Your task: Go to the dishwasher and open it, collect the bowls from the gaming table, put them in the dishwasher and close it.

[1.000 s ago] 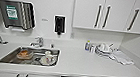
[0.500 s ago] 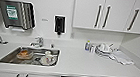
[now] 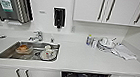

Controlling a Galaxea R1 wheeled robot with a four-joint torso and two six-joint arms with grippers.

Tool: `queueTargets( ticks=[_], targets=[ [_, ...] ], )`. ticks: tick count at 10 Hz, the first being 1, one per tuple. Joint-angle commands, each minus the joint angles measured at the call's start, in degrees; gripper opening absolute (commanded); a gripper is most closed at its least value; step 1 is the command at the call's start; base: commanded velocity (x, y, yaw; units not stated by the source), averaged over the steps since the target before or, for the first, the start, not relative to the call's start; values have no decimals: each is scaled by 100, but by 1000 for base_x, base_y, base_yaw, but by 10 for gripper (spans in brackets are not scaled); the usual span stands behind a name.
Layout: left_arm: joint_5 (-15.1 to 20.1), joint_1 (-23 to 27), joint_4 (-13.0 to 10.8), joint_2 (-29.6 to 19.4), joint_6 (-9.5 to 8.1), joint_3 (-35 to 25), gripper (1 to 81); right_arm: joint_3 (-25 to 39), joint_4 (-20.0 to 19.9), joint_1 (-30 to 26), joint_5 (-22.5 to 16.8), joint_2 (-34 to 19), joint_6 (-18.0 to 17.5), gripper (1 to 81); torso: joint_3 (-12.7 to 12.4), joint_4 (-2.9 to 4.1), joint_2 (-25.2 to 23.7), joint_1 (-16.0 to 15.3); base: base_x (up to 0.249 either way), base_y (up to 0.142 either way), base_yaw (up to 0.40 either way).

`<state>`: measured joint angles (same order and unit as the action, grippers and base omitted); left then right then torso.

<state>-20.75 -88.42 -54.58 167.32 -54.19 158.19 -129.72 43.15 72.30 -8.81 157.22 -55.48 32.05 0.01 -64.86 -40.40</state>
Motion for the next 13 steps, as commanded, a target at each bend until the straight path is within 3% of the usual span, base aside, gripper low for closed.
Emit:
queueTargets(
  ticks=[1, 4, 9, 13],
  targets=[
    [159, 162, 17, -49, 5, 37, 811, 53, 26, -790, -138, 74, -42, 811, -7, 0, 0, 0, 0, 0, 0],
    [159, 136, 17, -57, -4, 37, 811, -17, -350, -1370, 116, 347, -200, 811, -2, 0, 0, -2, 0, 0, 0],
    [308, 110, 17, -14, 5, 28, 811, -8, -958, -2232, 117, 277, -200, 811, 0, 0, 0, 0, 0, 0, 0],
    [317, 74, 17, 4, 5, 28, 811, 1138, -1860, -3372, 117, -432, -209, 811, 0, 0, 0, 6, 0, 0, 0]
  ],
)
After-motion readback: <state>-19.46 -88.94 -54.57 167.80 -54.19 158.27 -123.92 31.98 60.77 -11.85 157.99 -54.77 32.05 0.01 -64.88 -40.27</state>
